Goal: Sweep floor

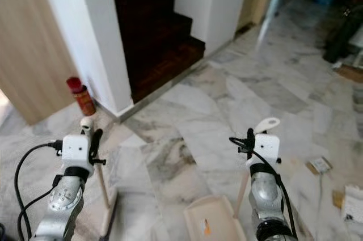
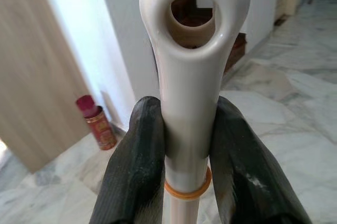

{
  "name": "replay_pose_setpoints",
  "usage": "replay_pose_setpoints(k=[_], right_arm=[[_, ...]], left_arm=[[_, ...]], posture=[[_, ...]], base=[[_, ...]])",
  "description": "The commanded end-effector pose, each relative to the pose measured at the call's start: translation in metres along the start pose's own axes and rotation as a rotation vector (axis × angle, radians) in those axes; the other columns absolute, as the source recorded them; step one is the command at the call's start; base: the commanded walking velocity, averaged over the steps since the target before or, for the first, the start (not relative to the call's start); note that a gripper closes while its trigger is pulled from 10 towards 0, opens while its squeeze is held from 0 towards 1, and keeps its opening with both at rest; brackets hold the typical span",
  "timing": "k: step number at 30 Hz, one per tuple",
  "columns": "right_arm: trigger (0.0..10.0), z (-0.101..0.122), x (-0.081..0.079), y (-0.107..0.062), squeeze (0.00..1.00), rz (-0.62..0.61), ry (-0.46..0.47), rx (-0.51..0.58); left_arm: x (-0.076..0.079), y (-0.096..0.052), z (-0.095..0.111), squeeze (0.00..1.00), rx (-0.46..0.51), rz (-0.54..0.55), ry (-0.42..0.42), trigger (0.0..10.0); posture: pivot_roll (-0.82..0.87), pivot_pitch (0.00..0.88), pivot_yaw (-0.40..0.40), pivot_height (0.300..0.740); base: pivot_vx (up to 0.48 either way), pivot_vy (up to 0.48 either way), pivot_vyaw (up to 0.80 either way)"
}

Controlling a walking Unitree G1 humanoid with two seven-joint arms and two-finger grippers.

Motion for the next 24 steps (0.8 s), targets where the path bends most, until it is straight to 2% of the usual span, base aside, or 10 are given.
replay_pose_setpoints(k=[1, 12, 14, 18, 24], right_arm=[[10.0, 0.015, 0.001, 0.006, 0.0, -0.013, 0.019, 0.06], [10.0, 0.012, 0.012, 0.0, 0.0, -0.041, 0.013, 0.067], [10.0, 0.013, 0.014, -0.001, 0.0, -0.046, 0.013, 0.075], [10.0, 0.014, 0.015, -0.001, 0.0, -0.058, 0.017, 0.081], [10.0, 0.01, 0.01, -0.005, 0.0, -0.059, 0.03, 0.071]], left_arm=[[0.0, 0.005, 0.007, 0.0, 0.035, -0.007, 0.011, 10.0], [0.012, 0.008, 0.005, 0.0, 0.027, -0.031, -0.001, 10.0], [0.013, 0.01, 0.006, 0.0, 0.03, -0.037, 0.001, 10.0], [0.012, 0.014, 0.008, 0.0, 0.035, -0.047, 0.001, 10.0], [0.006, 0.017, 0.01, 0.0, 0.049, -0.041, 0.011, 10.0]], posture=[[-0.07, 0.0, 0.02, 0.74], [-0.12, 0.0, 0.045, 0.74], [-0.12, 0.0, 0.051, 0.74], [-0.13, 0.0, 0.06, 0.74], [-0.11, 0.0, 0.043, 0.74]], base=[[0.0, 0.0, -0.79], [0.0, 0.0, -0.79], [0.0, -0.315, -0.79], [0.0, -0.279, -0.79], [0.0, 0.0, -0.79]])
Point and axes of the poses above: a point about 5 cm out from each wrist's last joint towards the gripper, its own y axis pointing out of the wrist towards the gripper, its own z axis along the axis of the wrist's last joint, x = y × z, the point moved 3 cm from there along y, pointing out of the wrist towards the gripper, and after that the axes turned 4 degrees about -y, right-handed, at the moved point
